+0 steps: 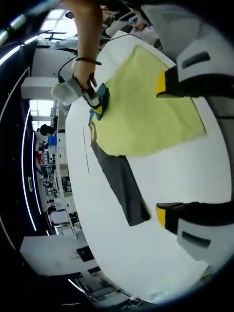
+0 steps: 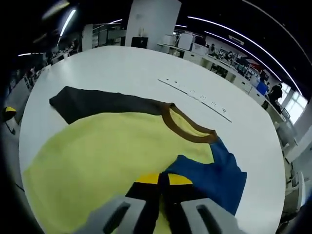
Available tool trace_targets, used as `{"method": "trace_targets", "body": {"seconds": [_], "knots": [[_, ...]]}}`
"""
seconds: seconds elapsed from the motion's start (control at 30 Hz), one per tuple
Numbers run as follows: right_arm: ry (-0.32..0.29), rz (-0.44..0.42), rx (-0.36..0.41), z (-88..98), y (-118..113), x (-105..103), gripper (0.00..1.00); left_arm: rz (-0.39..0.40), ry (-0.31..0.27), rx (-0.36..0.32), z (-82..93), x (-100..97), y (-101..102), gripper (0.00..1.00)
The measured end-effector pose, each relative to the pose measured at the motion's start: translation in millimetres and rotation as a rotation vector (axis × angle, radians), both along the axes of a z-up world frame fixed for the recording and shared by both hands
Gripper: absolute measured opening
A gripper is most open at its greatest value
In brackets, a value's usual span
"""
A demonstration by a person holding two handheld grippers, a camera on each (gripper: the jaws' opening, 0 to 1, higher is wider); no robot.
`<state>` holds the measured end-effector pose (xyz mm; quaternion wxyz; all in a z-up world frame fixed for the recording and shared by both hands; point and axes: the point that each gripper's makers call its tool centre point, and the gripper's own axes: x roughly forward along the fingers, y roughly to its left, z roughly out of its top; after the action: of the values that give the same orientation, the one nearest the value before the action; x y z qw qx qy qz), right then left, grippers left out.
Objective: Fold the garment on the visible template until the final outline fits inside the template.
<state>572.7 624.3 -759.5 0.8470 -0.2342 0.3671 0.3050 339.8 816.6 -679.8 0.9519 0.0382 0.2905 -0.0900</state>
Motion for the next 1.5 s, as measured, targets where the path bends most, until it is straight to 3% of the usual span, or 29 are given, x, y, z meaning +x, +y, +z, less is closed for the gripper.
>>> {"method": "trace_targets", "body": {"seconds": [0.13, 0.27, 0.4, 0.6, 0.67, 0.83, 1.03, 1.2, 1.5], "knots": [[0.023, 0.02, -0.003, -8.0, 1, -6, 0.06, 0.0, -0.004, 0.0, 1.7, 0.3, 1, 0.86], [0.06, 0.072, 0.057, -6.9, 9, -16, 0.22, 0.001, -0.005, 0.001, 2.3, -0.1, 1, 0.87], [0.057, 0.087, 0.132, 6.8, 11, -19, 0.4, 0.0, -0.011, 0.003, 3.7, -0.4, -1, 0.87], [0.073, 0.094, 0.247, 31.2, 5, -21, 0.51, 0.003, -0.012, 0.005, 4.4, -1.0, -1, 0.88], [0.071, 0.097, 0.251, 35.4, -1, -21, 0.54, 0.004, -0.014, 0.005, 4.9, -0.9, -1, 0.88], [0.041, 0.105, 0.241, 42.2, -24, -15, 0.54, 0.004, -0.015, 0.004, 5.2, -0.2, -2, 0.88], [0.023, 0.108, 0.204, 34.1, -57, -7, 0.53, -0.002, -0.019, 0.003, 6.1, 1.8, -3, 0.88], [0.009, 0.105, 0.175, 28.0, -80, 1, 0.46, -0.004, -0.02, 0.005, 7.1, 3.0, -3, 0.88], [-0.005, 0.122, 0.15, 19.8, -97, 11, 0.3, 0.002, -0.021, 0.006, 8.5, 4.1, -2, 0.87]]}}
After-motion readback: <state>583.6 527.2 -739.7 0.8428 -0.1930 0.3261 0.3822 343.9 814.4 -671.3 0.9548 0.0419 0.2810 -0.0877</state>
